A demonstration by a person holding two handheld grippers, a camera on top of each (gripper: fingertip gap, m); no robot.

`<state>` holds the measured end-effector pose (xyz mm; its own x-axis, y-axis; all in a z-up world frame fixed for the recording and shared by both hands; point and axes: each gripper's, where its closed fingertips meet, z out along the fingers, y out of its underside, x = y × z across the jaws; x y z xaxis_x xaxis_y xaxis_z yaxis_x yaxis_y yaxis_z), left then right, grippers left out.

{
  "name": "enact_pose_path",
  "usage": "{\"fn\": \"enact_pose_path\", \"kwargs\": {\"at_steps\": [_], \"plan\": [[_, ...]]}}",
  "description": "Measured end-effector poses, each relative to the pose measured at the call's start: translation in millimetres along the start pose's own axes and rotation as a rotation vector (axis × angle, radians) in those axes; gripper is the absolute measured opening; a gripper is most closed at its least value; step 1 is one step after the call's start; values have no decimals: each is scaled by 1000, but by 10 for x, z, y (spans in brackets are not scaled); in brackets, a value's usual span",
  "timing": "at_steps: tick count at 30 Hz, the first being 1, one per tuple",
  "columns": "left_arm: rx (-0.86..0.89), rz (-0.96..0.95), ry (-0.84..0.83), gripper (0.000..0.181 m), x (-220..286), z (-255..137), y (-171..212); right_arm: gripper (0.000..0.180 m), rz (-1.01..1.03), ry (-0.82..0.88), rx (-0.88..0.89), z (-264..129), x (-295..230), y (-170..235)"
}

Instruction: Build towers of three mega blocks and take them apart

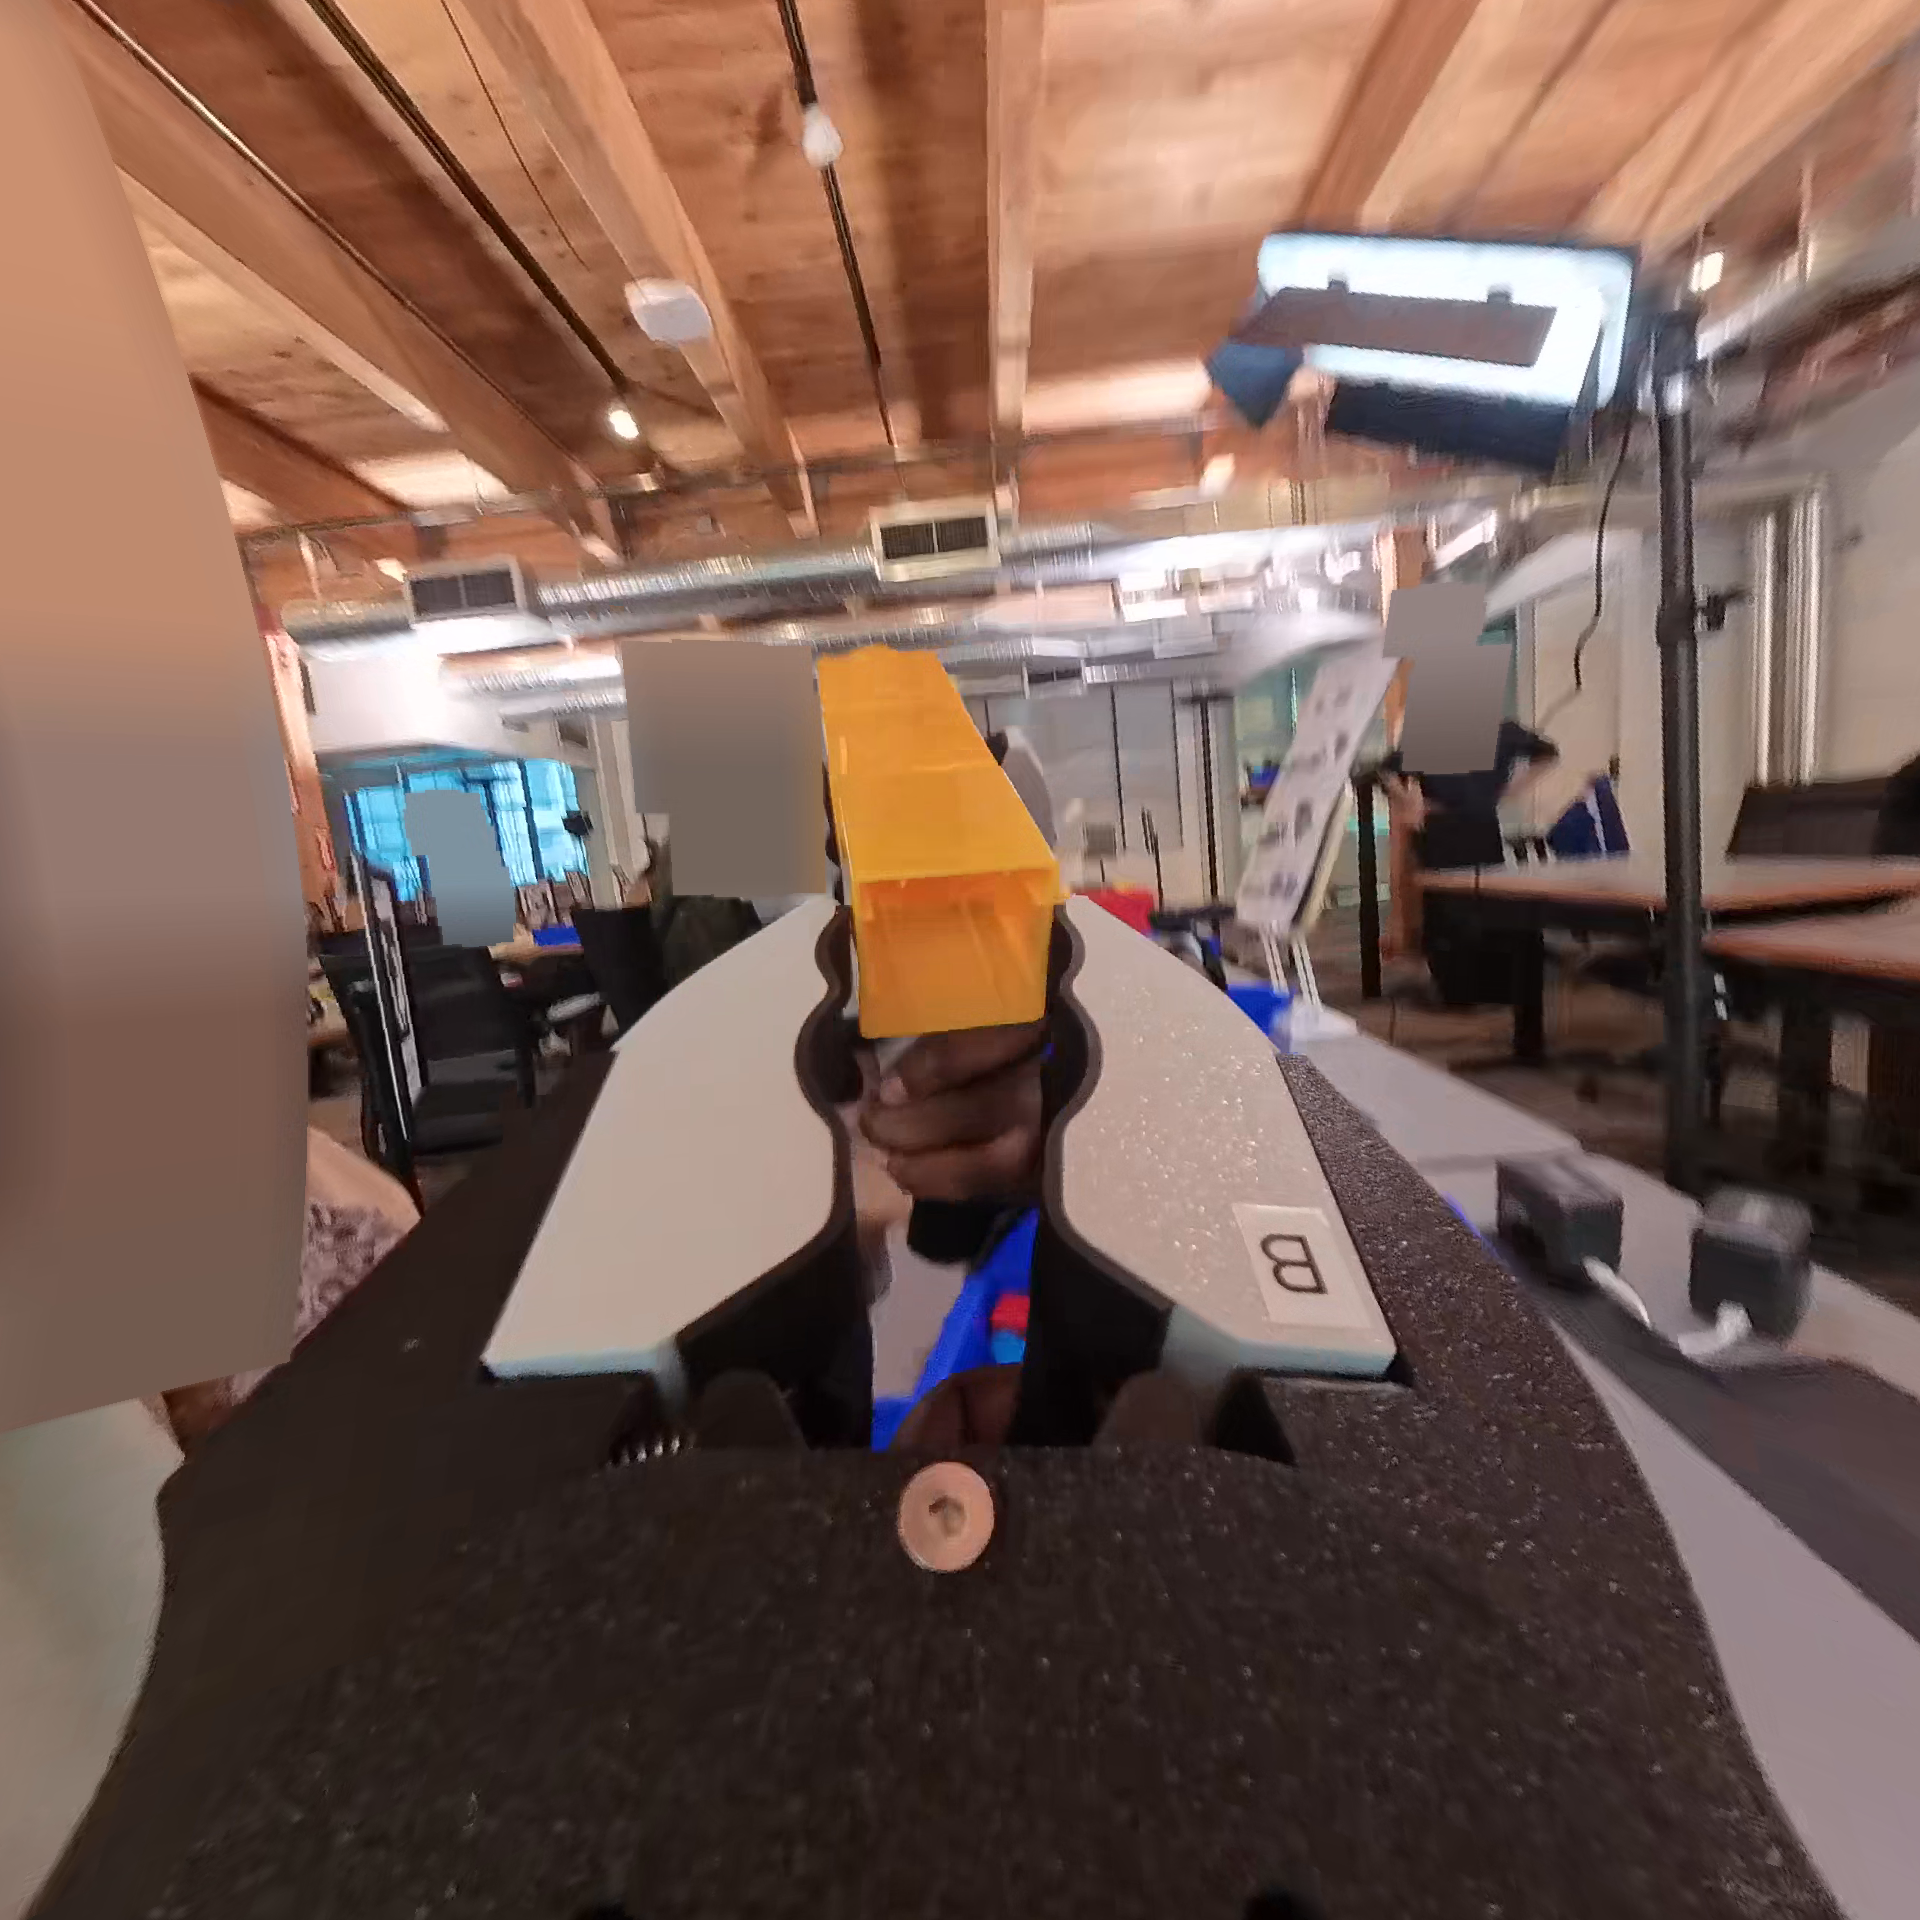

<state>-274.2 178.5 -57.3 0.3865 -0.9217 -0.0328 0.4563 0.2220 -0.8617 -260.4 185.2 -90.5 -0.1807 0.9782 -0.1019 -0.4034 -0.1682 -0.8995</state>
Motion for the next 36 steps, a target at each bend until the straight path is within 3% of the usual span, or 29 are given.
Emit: {"fn": "enact_pose_path", "kwargs": {"at_steps": [2, 4, 8, 11, 15, 27, 33, 36], "plan": [[-110, 83, -82, 37, -124, -82, 64, 40, -19, 66, -123, -78, 128, 139], [-254, 277, -273, 37, -405, -229, 150, 44, -98, 219, -195, -215, 346, 170], [-584, 617, -616, 38, -939, -540, 376, 41, -283, 378, -215, -238, 419, 52], [-743, 874, -737, 37, -1093, -564, 499, 41, -455, 478, -257, -80, 407, 71], [-852, 1134, -766, 37, -1097, -455, 622, 42, -596, 538, -310, 94, 383, 171], [-912, 1230, -712, 37, -1064, -382, 748, 27, -706, 613, -369, 56, 464, 192], [-893, 1166, -643, 37, -976, -309, 815, 27, -666, 616, -339, 1, 461, 118], [-819, 999, -589, 62, -873, -242, 799, 28, -612, 637, -314, -152, 464, -34]]}}
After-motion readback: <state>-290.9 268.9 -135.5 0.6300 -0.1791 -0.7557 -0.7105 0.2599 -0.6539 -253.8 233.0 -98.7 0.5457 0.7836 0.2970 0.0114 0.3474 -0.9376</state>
